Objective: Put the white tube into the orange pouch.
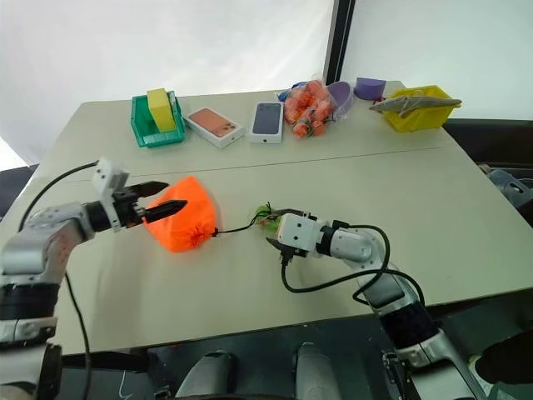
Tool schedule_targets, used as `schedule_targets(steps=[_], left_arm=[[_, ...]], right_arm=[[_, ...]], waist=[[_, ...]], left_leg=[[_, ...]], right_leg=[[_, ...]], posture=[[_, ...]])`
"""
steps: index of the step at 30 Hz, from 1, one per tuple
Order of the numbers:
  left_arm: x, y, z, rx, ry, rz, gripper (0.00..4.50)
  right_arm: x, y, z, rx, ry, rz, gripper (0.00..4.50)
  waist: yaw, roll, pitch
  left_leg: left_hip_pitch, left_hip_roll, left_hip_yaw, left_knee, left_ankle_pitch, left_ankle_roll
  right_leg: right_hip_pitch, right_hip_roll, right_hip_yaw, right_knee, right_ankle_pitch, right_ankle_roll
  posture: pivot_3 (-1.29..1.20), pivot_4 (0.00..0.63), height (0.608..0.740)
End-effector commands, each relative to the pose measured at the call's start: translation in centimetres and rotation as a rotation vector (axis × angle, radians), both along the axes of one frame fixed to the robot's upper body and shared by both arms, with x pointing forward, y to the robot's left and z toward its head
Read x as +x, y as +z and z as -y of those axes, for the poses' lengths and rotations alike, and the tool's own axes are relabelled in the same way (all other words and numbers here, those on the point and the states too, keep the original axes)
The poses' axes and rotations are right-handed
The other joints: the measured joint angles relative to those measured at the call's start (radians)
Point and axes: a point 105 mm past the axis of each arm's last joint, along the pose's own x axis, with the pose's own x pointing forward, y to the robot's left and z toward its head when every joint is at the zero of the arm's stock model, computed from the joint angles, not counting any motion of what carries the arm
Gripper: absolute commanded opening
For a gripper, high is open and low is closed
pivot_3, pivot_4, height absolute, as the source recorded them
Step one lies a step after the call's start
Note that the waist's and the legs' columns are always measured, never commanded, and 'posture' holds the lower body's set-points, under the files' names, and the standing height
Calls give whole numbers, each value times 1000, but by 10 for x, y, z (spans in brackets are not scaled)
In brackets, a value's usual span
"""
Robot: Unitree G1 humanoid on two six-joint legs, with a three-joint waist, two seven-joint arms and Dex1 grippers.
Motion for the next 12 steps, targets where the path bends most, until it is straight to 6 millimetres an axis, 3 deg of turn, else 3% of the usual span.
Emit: schedule_targets(steps=[1,5,12], left_arm=[[-15,1,-24,13,129,46,4351],[-40,-20,-44,10,279,26,4351],[-64,-43,-50,42,347,10,4351]], right_arm=[[-3,22,11,122,-44,-7,3074],[9,23,42,231,-195,-51,3074],[19,26,65,388,-289,-133,3074]], waist=[[1,0,0],[12,-1,0],[19,-2,-1]], left_leg=[[0,0,0,0,0,0],[0,0,0,0,0,0],[0,0,0,1,0,0]], right_leg=[[0,0,0,0,0,0],[0,-1,0,-1,-2,-4],[1,-1,0,-1,-2,-5]], posture=[[0,150,740],[0,150,740],[0,150,740]])
